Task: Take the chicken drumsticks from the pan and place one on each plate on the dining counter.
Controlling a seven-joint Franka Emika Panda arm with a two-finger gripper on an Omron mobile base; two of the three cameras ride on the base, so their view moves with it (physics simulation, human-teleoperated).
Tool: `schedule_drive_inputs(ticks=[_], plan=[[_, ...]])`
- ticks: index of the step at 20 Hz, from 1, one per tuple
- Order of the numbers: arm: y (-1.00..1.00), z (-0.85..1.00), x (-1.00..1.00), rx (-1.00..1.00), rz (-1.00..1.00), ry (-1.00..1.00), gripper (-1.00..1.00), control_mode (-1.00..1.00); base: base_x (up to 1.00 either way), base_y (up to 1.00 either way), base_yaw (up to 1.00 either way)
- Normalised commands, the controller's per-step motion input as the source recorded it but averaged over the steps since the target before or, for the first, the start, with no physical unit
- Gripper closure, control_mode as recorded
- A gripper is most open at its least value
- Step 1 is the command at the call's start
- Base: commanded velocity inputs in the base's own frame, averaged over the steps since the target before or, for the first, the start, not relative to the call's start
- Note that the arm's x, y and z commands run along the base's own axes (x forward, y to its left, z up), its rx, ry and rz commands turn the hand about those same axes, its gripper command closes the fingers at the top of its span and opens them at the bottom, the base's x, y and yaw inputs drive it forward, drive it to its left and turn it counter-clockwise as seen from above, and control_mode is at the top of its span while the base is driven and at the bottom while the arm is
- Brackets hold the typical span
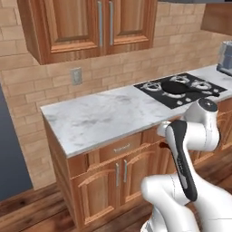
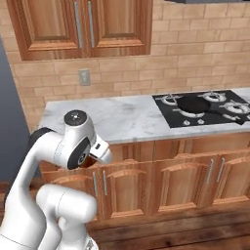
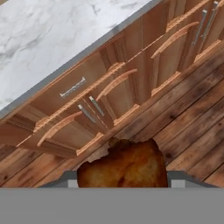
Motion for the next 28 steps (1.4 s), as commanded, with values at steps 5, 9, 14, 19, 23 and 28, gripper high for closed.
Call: schedule_drive_inputs(ticks=[5,9,14,19,23,28], plan=[[0.00,0.00,0.00,0.00,0.00,0.00,1.00,1.00,0.09,0.99,-0.07],[0.00,0.00,0.00,0.00,0.00,0.00,1.00,1.00,-0.20,0.76,-0.38],[0.00,0.00,0.00,0.00,0.00,0.00,1.00,1.00,-0.67,0.49,-0.56],[0.00,0.00,0.00,0.00,0.00,0.00,1.00,1.00,-0.87,0.23,-0.63],[0.00,0.00,0.00,0.00,0.00,0.00,1.00,1.00,-0.96,0.16,-0.60],[0.00,0.00,0.00,0.00,0.00,0.00,1.00,1.00,-0.96,0.24,-0.55]])
